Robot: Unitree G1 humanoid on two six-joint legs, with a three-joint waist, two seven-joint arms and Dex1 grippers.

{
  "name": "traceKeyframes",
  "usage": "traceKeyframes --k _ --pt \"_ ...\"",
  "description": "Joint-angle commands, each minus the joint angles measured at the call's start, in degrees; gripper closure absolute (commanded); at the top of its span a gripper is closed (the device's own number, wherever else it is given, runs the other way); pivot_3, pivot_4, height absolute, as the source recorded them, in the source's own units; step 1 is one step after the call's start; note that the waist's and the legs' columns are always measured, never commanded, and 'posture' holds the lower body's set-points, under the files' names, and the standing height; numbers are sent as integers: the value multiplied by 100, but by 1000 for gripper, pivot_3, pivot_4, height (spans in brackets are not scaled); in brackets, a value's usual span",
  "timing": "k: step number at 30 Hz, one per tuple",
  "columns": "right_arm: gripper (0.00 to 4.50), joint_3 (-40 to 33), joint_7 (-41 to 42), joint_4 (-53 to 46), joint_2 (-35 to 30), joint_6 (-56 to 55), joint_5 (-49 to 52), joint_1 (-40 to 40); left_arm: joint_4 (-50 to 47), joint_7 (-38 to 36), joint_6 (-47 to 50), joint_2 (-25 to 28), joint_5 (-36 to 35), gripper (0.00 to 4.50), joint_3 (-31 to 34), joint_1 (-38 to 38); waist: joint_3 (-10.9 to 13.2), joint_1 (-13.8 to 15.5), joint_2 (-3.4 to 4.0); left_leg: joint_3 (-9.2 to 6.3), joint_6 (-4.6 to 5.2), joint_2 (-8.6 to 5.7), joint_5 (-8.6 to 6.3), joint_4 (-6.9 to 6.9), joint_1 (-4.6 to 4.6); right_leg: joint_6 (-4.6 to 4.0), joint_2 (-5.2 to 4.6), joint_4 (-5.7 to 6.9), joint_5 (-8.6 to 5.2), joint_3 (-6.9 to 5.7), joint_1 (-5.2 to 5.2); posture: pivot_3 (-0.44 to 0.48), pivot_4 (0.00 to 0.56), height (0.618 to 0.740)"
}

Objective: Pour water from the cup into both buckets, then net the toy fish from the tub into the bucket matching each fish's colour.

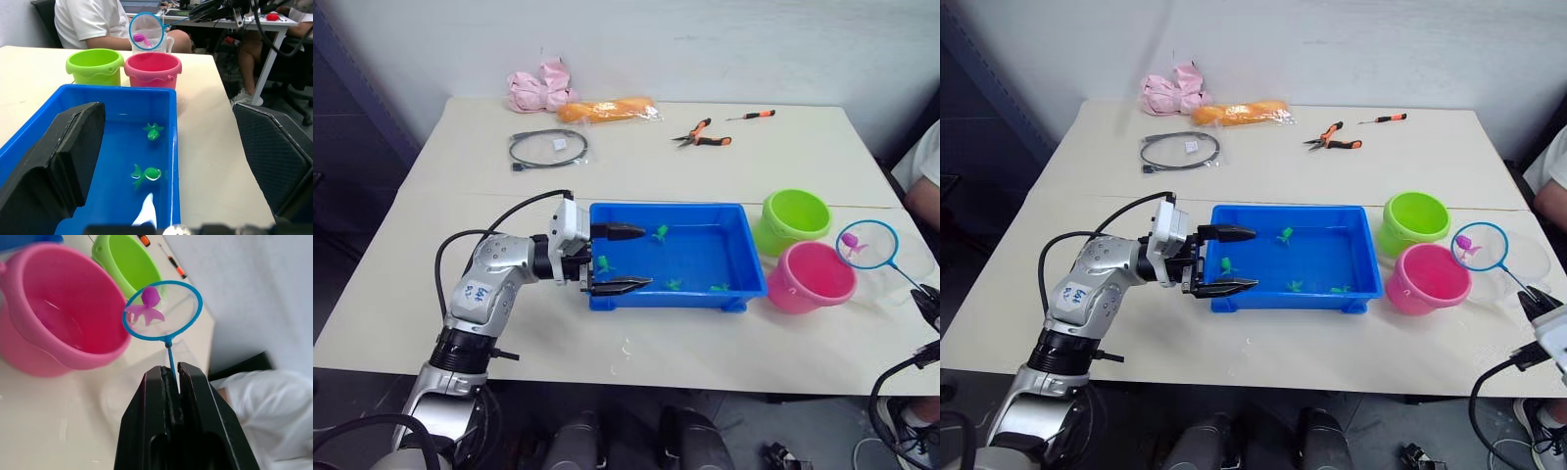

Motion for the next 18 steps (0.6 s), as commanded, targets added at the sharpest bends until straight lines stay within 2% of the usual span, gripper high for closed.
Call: traceKeyframes --k 1,7,10,13,15,18 --pt "4500 4 -788 64 -127 -911 -1192 255 -277 12 -45 28 3 33 32 72 0 3 0 0 -1 -1 0 0 0 0 -1 0 -1 2 0 0 150 740" --pt "4500 266 -1752 -8 11 -1071 -2399 446 -222 -9 -76 17 19 33 33 31 0 -3 0 6 -5 5 0 0 5 -1 0 1 -2 13 0 0 150 740" --pt "4500 322 -2099 -19 12 -1160 -2617 533 -213 -10 -93 6 21 33 31 30 0 -5 0 5 -9 7 0 -1 7 -5 2 3 -4 13 0 0 150 740" --pt "4500 158 -2277 -40 3 -1231 -2296 564 -249 5 -81 -20 -16 33 44 65 0 -8 0 6 -9 7 0 -1 8 -5 2 4 -4 15 0 0 150 740" --pt "4500 311 -1755 -156 -102 -1070 -1032 511 -265 -32 -55 30 -69 33 103 82 0 -11 0 6 -9 9 0 -1 8 -5 3 3 -4 15 0 0 150 740" --pt "4500 687 -683 -728 -330 -142 1380 319 -254 -36 65 139 -212 33 301 77 0 -29 -1 5 -7 10 1 0 10 -5 3 3 -4 15 2 0 150 740"
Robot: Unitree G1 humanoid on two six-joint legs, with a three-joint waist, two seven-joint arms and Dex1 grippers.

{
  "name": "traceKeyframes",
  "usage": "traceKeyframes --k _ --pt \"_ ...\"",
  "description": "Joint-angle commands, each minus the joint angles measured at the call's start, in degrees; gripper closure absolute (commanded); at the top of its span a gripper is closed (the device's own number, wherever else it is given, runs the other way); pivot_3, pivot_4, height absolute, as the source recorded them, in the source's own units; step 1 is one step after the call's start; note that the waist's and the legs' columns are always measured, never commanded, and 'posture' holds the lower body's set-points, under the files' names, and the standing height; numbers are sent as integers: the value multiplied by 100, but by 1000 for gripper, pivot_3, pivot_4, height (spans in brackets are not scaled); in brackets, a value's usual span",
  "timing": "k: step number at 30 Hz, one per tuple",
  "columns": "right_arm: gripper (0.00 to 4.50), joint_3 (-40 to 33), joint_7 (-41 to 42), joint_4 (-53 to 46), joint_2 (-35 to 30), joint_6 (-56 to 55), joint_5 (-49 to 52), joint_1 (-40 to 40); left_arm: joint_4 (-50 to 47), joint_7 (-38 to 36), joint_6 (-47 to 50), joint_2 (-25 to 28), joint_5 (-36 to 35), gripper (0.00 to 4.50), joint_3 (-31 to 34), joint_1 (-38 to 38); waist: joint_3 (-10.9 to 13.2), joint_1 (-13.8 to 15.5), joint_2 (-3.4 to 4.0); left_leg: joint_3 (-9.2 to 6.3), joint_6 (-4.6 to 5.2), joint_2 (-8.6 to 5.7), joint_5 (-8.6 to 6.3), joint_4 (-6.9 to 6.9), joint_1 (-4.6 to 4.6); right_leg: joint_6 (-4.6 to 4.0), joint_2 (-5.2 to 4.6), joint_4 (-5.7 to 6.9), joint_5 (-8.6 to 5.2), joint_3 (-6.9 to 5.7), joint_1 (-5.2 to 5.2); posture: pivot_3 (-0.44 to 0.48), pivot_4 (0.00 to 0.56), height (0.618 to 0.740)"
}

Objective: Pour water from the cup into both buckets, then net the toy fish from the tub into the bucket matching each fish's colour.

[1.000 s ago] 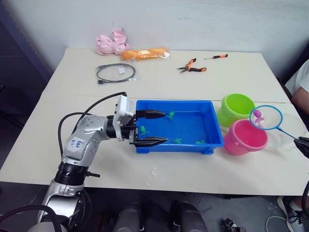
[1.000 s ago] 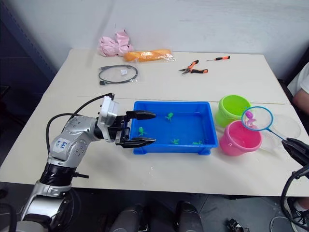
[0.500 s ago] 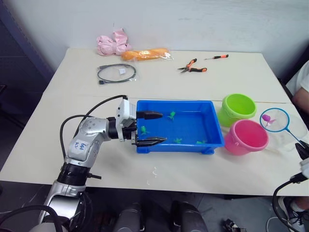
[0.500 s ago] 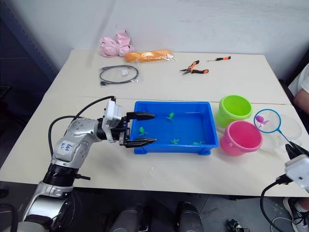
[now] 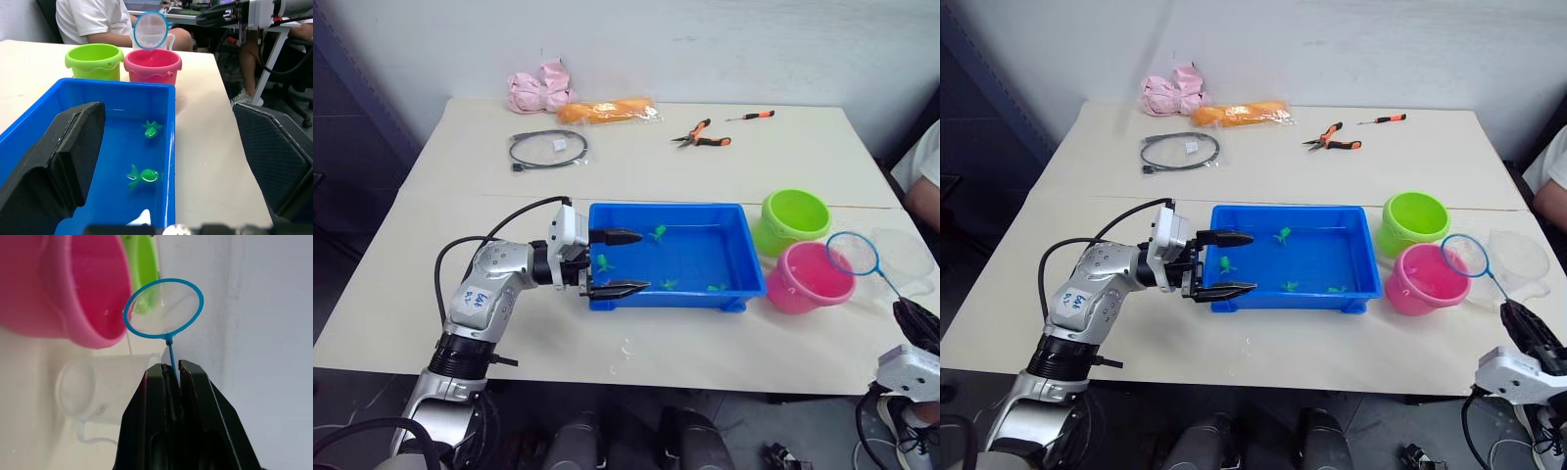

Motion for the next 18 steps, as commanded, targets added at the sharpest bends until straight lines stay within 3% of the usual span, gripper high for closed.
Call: traceKeyframes --k 1,4,8,13,18 --pt "4500 305 1314 -863 -400 1253 3179 -256 -217 -24 114 161 -264 33 351 -12 0 -37 0 0 0 2 0 1 2 0 1 2 0 0 1 0 150 740" --pt "4500 533 1984 -1275 -836 2449 4602 -594 -186 -63 173 321 -364 33 562 29 0 -88 0 -1 2 10 0 2 5 -1 1 6 0 -3 4 0 150 740" --pt "4500 1104 2379 -1767 -1539 4025 5583 -1323 -187 -60 250 663 -377 33 865 176 0 -111 0 -8 8 11 -1 5 2 -3 -2 6 0 -9 4 0 150 740" --pt "4500 2607 2343 -1929 -2007 5826 5747 -2832 -169 9 260 1343 -137 33 1137 445 1 -112 -1 -15 7 15 -2 6 -4 -9 -4 4 -2 -17 -1 0 150 740" --pt "4500 4510 2788 -1411 -1549 6618 5001 -4788 -513 -171 295 2060 59 33 1175 903 3 -111 -1 -21 1 14 -5 7 -20 -14 -12 -1 -3 -24 -15 0 150 740"
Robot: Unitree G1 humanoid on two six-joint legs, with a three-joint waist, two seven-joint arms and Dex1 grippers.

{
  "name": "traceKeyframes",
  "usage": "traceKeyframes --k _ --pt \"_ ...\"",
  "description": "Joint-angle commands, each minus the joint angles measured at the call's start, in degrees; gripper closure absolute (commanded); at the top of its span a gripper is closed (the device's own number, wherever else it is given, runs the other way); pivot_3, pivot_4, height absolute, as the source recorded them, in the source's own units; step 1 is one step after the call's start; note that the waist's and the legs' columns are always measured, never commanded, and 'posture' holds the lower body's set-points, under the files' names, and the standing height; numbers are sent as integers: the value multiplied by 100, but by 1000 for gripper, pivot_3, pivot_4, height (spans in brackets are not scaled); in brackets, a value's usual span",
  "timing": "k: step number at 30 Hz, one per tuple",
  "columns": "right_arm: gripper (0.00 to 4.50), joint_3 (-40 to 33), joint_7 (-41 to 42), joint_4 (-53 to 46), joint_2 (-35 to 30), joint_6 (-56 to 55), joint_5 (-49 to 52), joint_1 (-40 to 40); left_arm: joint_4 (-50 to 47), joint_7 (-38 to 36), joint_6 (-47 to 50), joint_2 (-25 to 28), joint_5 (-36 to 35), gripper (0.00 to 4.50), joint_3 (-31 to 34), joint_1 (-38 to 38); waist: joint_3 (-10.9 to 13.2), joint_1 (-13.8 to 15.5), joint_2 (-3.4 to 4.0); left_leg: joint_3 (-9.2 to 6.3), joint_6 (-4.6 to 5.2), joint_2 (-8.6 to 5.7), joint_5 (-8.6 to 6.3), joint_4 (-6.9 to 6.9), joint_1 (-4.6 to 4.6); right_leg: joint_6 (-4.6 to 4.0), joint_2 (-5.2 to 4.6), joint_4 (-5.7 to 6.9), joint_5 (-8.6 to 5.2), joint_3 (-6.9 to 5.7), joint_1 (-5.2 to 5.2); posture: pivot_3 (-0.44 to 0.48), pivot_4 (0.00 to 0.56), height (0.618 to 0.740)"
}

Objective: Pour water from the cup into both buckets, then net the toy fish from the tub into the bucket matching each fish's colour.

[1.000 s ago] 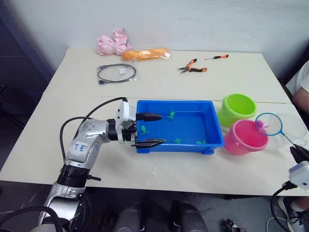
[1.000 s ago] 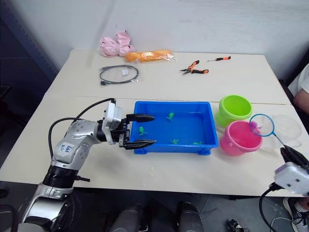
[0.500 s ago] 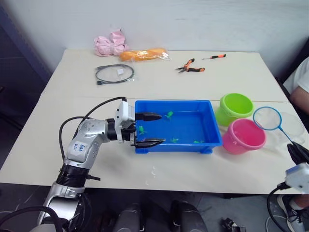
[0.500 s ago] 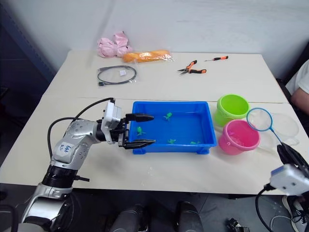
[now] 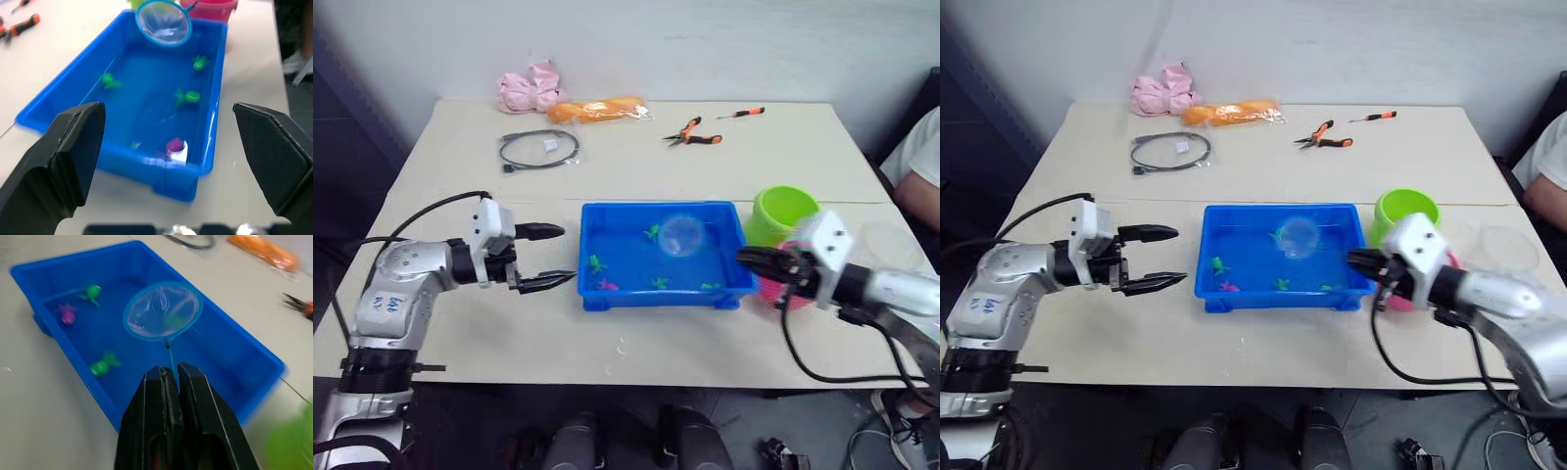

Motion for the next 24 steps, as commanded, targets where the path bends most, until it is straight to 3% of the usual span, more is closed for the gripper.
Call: traceKeyframes --k 1,5,12,24 --pt "4500 943 428 343 165 188 -658 -712 -471 -133 41 345 139 33 10 194 0 37 1 -2 -1 0 -1 -1 -6 0 -1 -1 0 -4 -5 0 150 740" --pt "4500 1627 701 870 475 252 -1255 -1472 -936 25 442 486 29 33 -13 321 0 75 1 -7 2 -5 -6 2 -24 1 -1 8 1 -16 -10 0 150 740" --pt "4500 2188 1136 1388 612 -176 -2276 -2052 -1397 152 700 578 31 33 55 626 0 54 1 -10 6 -10 -7 4 -40 4 6 8 2 -34 -14 0 150 740" --pt "4500 2105 1694 1450 1216 297 -2222 -2249 -1331 177 602 527 81 33 42 672 0 -2 1 -10 -1 -8 3 7 -41 4 9 22 2 -34 -18 0 150 740"
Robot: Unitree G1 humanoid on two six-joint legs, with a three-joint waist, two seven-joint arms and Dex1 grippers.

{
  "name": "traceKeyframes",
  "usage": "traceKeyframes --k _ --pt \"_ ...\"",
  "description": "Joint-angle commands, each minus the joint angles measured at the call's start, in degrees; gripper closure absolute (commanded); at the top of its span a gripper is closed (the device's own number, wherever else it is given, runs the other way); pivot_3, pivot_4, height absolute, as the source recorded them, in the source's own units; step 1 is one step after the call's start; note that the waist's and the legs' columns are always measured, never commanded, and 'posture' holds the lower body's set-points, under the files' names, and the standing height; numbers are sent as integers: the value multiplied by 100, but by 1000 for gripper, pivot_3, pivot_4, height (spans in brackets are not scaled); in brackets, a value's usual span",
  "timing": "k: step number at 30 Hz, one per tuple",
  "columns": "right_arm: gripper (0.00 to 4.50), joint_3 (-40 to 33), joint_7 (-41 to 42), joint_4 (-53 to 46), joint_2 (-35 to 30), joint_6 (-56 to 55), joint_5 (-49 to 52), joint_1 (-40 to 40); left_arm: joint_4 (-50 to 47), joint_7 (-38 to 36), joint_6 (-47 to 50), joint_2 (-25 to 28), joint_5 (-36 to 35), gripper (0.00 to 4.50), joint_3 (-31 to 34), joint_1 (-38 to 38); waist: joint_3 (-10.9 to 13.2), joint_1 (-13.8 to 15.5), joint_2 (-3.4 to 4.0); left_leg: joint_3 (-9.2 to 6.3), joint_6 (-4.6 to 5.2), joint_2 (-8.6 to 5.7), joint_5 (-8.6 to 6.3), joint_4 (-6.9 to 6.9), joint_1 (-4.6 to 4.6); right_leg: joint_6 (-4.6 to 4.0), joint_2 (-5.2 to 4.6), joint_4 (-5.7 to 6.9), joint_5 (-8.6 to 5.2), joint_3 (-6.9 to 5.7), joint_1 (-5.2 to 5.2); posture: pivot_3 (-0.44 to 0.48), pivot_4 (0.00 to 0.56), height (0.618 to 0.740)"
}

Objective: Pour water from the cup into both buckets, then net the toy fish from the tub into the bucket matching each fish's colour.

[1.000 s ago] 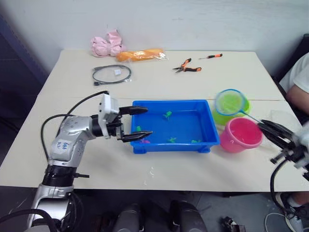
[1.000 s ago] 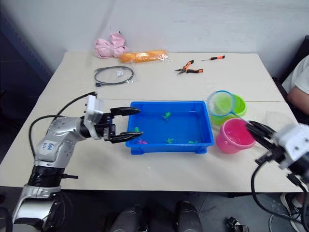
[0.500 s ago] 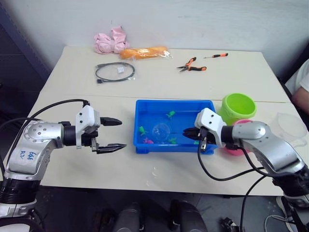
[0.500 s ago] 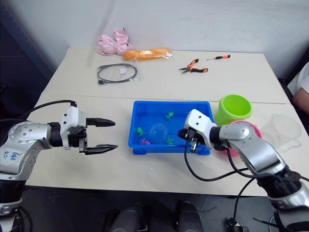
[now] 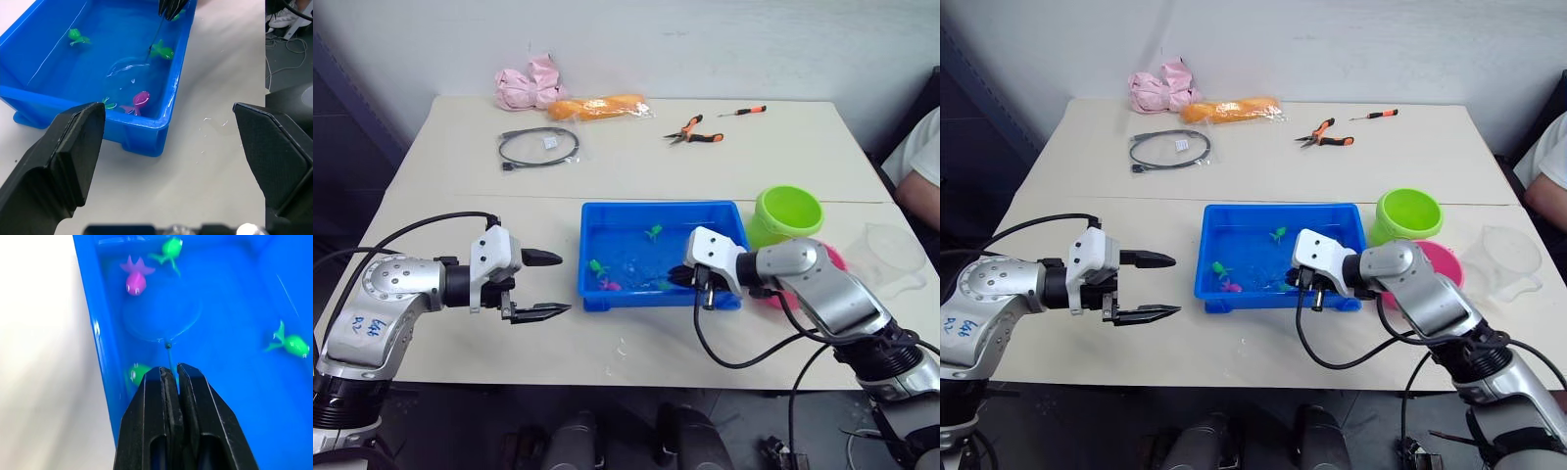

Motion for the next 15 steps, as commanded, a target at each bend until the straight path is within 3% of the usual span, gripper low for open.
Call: traceKeyframes --k 1,11,15 --pt "4500 -229 161 -74 14 146 80 -105 -23 23 -118 -9 -15 33 81 -50 0 1 0 0 0 0 0 0 0 0 0 0 0 0 0 0 150 740" --pt "4500 -1133 272 -120 65 1108 898 -79 155 108 -259 -168 3 33 55 -75 0 4 0 -1 1 -1 1 0 -1 0 -1 2 0 0 -1 0 150 740" --pt "4500 -1641 206 -164 68 1558 1332 0 157 315 62 -405 -363 33 243 -169 0 19 -1 -1 2 -2 1 0 -1 0 -2 3 0 0 -1 0 150 740"
